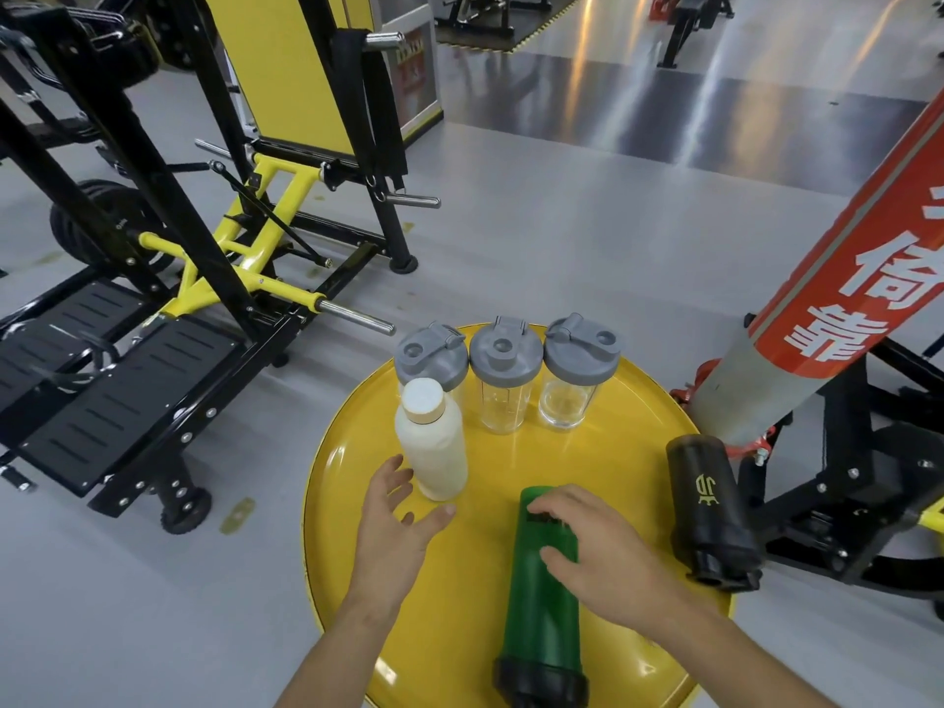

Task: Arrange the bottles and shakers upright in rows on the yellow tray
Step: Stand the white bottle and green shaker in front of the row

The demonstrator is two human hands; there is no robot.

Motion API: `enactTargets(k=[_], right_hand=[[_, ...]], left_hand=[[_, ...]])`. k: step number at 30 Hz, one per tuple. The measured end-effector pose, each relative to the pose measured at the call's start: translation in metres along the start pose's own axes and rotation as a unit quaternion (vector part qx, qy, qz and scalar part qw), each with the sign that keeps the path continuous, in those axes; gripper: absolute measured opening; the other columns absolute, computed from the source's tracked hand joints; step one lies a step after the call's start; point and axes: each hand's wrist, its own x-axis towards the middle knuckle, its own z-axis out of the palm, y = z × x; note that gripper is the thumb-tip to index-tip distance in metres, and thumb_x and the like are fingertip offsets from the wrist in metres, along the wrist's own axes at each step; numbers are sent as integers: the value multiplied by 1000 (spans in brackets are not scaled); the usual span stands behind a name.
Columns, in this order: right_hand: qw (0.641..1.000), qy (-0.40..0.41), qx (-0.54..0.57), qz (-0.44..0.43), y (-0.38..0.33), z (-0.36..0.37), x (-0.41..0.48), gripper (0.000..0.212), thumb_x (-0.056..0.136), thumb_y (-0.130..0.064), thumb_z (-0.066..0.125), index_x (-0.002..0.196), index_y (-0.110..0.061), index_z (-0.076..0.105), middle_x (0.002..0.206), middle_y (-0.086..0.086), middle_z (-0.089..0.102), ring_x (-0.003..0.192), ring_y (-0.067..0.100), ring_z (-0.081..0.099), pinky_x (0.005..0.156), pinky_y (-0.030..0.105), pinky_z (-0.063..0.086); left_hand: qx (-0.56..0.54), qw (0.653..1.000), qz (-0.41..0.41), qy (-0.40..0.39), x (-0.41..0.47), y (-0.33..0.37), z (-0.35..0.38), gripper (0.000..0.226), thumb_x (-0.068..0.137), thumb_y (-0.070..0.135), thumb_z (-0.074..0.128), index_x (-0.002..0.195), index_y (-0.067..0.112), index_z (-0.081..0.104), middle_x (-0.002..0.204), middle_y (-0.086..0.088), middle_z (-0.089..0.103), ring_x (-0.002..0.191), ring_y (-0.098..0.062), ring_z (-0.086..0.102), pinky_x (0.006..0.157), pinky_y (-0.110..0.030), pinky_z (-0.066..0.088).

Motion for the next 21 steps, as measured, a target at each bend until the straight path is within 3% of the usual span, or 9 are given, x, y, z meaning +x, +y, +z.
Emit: enactTargets(k=[3,6,12,16,21], right_hand=[[988,-74,-115,-73,5,-8,3,62,91,-4,52,146,-33,48,153,-17,37,143,4,28,117,18,21],[961,-132,-209,-127,10,-10,7,72,90,2,51,151,-33,40,167,-9,21,155,14,7,127,34,10],[921,-155,-297,-199,25,-3,10,92,86,6,57,156,-37,18,172,-1,-3,156,22,-19,127,50,-3],[916,-114,-305,-234,36,15,13,92,85,-9,69,155,-40,17,172,2,0,157,28,-16,122,54,-7],[906,-107,-317,-260,41,24,25,92,76,-22,80,150,-40,28,169,1,17,158,33,0,122,61,9]], left_hand=[[3,1000,-22,7,-6,-9,2,74,80,9,83,140,30,45,126,10,58,127,-13,52,103,-36,43],[7,999,-33,9,-9,-13,5,67,81,11,82,136,30,48,124,7,60,124,-10,55,97,-32,42],[26,999,-43,17,-12,-14,11,57,82,15,82,130,31,55,123,6,63,120,-5,57,80,-18,46],[31,998,-59,22,-18,-13,13,49,84,15,80,125,30,59,120,6,65,117,-3,59,77,-17,46],[36,996,-71,45,-22,-14,6,43,83,18,81,120,31,62,118,6,65,114,-4,61,79,-20,48]])
